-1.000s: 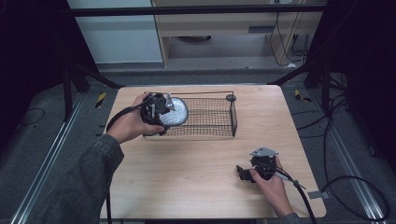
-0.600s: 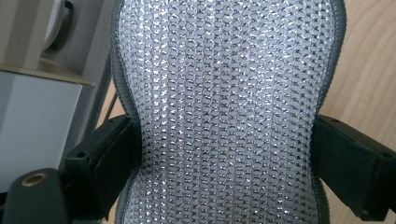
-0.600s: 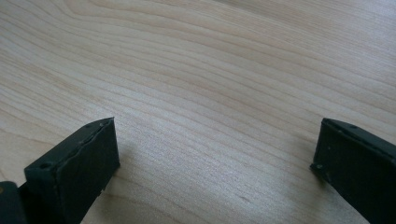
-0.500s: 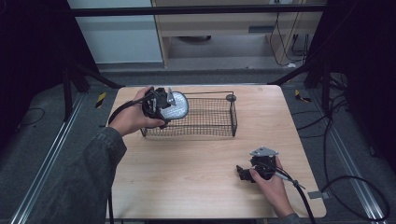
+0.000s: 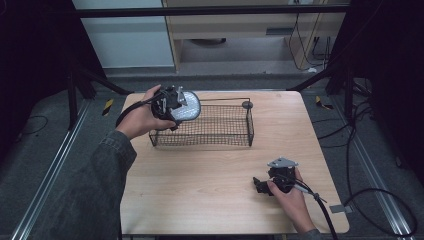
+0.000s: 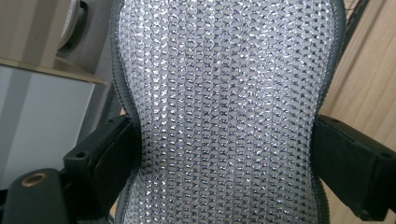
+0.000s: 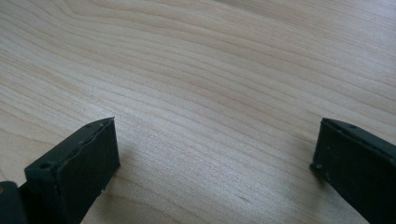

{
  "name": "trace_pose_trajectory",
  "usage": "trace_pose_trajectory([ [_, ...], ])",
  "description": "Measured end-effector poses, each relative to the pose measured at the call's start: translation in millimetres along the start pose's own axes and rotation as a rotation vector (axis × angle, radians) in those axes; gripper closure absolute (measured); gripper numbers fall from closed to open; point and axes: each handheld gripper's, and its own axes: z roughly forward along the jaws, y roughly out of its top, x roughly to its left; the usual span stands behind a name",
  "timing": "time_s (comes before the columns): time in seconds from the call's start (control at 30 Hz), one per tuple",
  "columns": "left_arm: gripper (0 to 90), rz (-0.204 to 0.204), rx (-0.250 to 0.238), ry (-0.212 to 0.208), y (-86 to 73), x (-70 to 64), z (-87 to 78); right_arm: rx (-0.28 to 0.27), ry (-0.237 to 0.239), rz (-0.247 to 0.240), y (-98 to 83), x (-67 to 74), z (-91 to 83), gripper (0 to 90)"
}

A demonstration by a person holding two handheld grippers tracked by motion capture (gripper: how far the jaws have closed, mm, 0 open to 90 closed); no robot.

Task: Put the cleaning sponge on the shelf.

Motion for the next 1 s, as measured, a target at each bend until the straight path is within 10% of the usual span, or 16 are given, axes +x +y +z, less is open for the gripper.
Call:
trace_pose_trajectory([
  [1.0,10.7,0.044,0.003,0.030,2.2,6.0,19.7,0.001,0.004,-0.001,0.2,-0.3,-0.1,0.5],
])
